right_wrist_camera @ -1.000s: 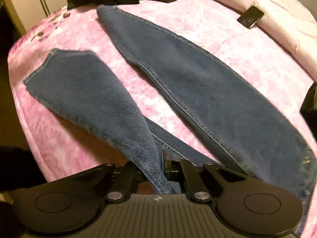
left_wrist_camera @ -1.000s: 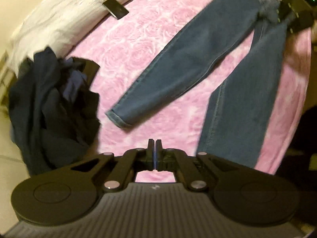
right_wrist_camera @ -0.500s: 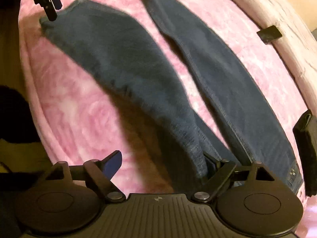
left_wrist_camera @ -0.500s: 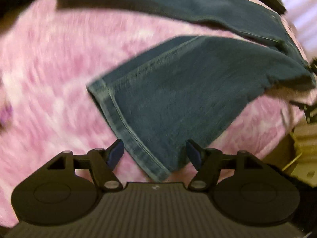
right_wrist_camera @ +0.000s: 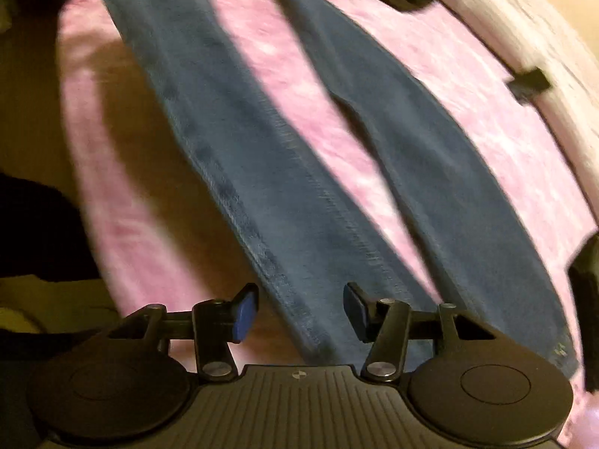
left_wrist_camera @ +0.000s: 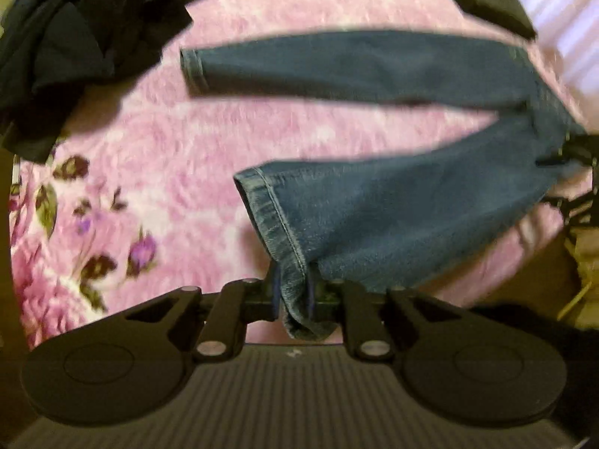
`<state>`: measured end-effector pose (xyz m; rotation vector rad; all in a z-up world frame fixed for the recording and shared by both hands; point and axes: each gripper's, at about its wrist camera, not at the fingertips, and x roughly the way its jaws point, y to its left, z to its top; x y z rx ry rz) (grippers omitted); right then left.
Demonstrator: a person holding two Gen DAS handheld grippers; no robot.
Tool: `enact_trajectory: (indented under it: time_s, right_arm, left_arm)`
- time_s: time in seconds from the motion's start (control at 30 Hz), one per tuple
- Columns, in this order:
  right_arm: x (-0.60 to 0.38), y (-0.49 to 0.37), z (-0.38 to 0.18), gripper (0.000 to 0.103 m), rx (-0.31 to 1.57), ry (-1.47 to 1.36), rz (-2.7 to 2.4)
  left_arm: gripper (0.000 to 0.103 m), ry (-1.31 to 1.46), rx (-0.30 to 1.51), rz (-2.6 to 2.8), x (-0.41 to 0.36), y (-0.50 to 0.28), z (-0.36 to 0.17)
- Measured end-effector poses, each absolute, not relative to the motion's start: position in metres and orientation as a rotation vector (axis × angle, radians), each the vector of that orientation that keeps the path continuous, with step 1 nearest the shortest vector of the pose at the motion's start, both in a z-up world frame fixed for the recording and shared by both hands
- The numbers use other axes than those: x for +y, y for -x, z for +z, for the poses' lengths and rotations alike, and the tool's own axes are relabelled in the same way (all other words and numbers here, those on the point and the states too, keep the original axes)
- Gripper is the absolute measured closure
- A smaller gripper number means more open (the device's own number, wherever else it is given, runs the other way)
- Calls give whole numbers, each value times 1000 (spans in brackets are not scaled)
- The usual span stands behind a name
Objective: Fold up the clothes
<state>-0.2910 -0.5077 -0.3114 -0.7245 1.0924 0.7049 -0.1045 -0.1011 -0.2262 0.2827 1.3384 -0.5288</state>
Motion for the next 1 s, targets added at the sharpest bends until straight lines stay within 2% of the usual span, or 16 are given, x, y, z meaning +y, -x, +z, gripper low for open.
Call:
enact_trajectory:
  time_s: [0.07, 0.2, 0.37, 0.53, 0.73, 0.93, 1.0]
  right_arm:
    - [-502, 299, -317, 25, 1117, 702, 726]
    - [-503, 301, -308, 25, 1143, 610, 701]
    - [-540, 276, -286, 25, 1173, 463, 478]
    - [-600, 244, -266, 25, 1147, 331, 203]
    - [-722, 202, -249, 25, 1092, 132, -2]
    - [-869, 152, -278, 26, 1089, -57, -74]
    - [-911, 132, -296, 44, 1095, -101, -79]
  left_arm:
    - [90, -297, 1430, -512, -106, 113, -256]
    - [86, -423, 1532, -508, -109, 123, -286]
    - [73, -475, 1416, -477, -111, 95, -259]
    - [65, -529, 1259, -570, -168, 61, -234]
    - [55, -592, 1070, -747, -293, 56, -213]
    - [53, -749, 962, -974, -469, 84, -238]
    - [53, -791, 932, -1032, -521, 92, -249]
